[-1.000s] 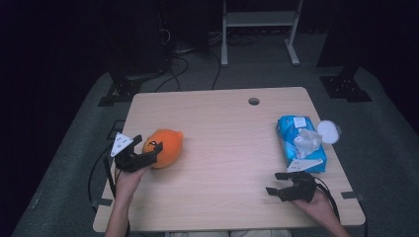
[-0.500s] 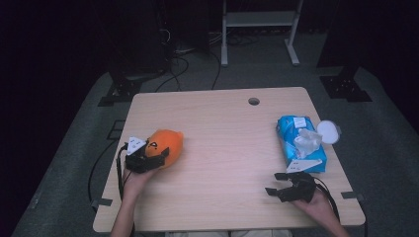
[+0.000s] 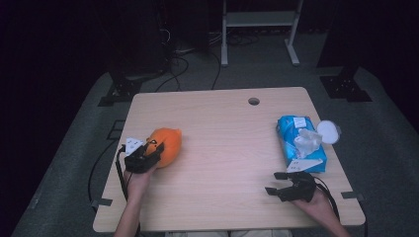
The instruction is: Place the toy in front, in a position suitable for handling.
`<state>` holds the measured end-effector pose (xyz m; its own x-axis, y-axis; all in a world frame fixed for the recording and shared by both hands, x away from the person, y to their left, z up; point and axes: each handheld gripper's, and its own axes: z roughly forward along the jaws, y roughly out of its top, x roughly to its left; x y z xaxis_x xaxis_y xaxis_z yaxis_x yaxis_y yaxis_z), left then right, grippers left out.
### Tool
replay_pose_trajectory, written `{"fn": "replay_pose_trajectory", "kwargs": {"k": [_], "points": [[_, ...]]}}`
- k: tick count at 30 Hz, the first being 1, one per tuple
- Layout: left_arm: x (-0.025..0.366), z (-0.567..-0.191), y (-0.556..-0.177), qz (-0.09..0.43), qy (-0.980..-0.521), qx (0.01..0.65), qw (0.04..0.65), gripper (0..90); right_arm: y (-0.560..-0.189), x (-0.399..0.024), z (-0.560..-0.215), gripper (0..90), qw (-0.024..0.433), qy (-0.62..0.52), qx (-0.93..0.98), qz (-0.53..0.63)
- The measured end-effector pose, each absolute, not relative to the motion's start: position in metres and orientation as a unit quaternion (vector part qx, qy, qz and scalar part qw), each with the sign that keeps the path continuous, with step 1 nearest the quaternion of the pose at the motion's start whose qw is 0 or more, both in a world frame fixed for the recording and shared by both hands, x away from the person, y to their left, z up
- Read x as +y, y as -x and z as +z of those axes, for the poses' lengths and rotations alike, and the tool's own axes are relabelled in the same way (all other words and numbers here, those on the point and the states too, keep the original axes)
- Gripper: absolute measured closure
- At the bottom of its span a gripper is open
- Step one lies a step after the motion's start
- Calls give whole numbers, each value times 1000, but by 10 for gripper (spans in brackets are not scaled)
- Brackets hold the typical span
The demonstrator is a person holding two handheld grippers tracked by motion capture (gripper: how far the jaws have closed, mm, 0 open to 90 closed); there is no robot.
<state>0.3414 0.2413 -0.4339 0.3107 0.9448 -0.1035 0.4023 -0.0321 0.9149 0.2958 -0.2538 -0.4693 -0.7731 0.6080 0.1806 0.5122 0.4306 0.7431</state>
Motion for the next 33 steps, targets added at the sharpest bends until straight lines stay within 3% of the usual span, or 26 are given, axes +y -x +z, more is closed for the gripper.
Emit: {"fn": "replay_pose_trajectory", "kwargs": {"k": [8, 21, 33], "points": [[235, -415, -330, 288, -658, 478, 506, 543, -296, -255, -468, 274, 61, -333, 844, 417], [171, -404, -310, 204, -712, 363, 565, 538, -294, -270, -457, 275, 91, -349, 823, 439], [119, -426, -299, 157, -764, 283, 558, 531, -291, -273, -427, 278, 182, -336, 803, 459]]}}
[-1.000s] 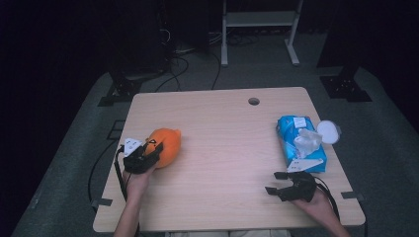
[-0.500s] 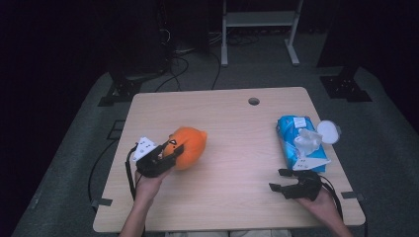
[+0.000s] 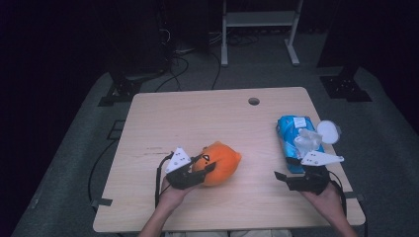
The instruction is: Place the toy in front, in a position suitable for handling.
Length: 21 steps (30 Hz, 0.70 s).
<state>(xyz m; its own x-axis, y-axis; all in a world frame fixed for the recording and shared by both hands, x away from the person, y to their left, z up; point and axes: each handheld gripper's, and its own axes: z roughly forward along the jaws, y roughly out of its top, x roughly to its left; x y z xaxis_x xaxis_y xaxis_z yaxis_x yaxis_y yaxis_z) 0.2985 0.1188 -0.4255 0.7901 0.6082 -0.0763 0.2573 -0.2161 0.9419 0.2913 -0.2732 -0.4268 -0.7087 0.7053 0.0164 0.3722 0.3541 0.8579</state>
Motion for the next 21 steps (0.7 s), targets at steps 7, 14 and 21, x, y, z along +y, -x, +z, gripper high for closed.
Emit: {"fn": "replay_pose_trajectory", "kwargs": {"k": [7, 14, 21], "points": [[105, -434, -296, 141, -784, 246, 553, 522, -307, -280, -404, 279, 248, -331, 795, 445], [102, -440, -297, 136, -797, 224, 543, 500, -336, -295, -395, 277, 336, -349, 781, 394], [100, -442, -293, 141, -808, 210, 533, 404, -357, -311, -411, 303, 341, -391, 777, 357]]}}
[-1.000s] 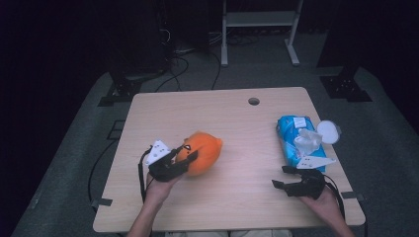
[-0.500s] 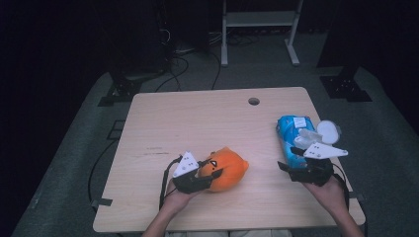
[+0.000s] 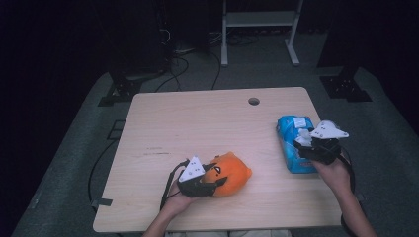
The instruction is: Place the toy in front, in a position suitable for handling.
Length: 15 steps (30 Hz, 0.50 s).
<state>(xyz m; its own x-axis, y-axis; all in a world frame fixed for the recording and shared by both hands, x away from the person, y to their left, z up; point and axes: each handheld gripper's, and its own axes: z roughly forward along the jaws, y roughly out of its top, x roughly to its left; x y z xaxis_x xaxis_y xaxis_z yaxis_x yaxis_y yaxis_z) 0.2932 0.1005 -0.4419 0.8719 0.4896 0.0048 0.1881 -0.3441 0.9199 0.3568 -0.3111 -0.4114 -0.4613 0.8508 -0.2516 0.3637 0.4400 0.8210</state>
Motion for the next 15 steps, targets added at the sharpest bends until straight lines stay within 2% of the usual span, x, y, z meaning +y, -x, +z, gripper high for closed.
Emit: {"fn": "replay_pose_trajectory", "kwargs": {"k": [3, 8, 11, 15], "points": [[102, -442, -294, 143, -806, 212, 534, 363, -358, -312, -417, 325, 342, -394, 780, 345], [107, -435, -292, 140, -807, 217, 531, 264, -361, -319, -430, 433, 322, -420, 779, 338], [114, -432, -289, 144, -802, 216, 538, 253, -362, -325, -435, 476, 307, -435, 770, 351], [127, -427, -288, 141, -797, 225, 541, 234, -361, -330, -435, 618, 288, -448, 761, 370]]}}
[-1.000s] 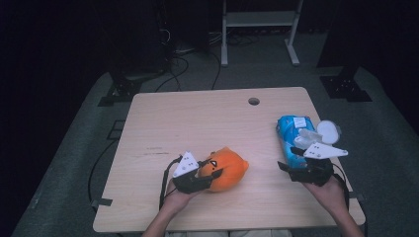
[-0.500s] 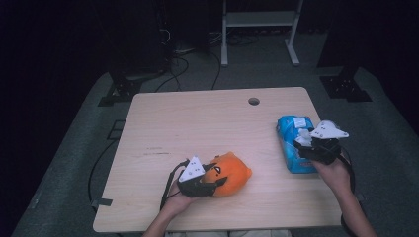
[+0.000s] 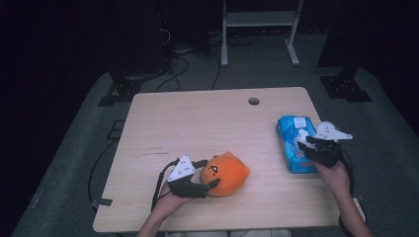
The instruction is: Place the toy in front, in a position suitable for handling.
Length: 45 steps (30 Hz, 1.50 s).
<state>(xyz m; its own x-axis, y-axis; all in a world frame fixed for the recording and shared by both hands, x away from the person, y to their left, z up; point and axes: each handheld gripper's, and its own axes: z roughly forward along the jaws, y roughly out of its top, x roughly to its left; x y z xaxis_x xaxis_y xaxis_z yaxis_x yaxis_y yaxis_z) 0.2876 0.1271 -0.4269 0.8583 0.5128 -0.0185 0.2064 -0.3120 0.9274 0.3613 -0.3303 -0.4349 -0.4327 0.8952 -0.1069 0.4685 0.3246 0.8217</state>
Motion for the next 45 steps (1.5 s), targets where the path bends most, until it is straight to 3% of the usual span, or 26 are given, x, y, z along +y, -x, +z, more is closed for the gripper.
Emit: {"fn": "replay_pose_trajectory", "kwargs": {"k": [4, 10, 24, 34, 39, 45], "points": [[133, -429, -291, 131, -797, 242, 538, 204, -362, -342, -438, 759, 255, -470, 744, 400], [131, -432, -292, 131, -801, 250, 528, 202, -361, -349, -435, 843, 217, -479, 731, 435], [129, -442, -295, 115, -812, 244, 517, 326, -316, -317, -387, 858, 186, -379, 749, 510], [132, -444, -298, 112, -813, 245, 516, 330, -268, -241, -372, 857, 95, -256, 804, 529], [132, -445, -298, 112, -814, 241, 517, 330, -259, -212, -368, 856, 36, -215, 830, 513], [128, -444, -296, 114, -819, 229, 514, 332, -281, -177, -383, 846, 41, -220, 863, 453]]}}
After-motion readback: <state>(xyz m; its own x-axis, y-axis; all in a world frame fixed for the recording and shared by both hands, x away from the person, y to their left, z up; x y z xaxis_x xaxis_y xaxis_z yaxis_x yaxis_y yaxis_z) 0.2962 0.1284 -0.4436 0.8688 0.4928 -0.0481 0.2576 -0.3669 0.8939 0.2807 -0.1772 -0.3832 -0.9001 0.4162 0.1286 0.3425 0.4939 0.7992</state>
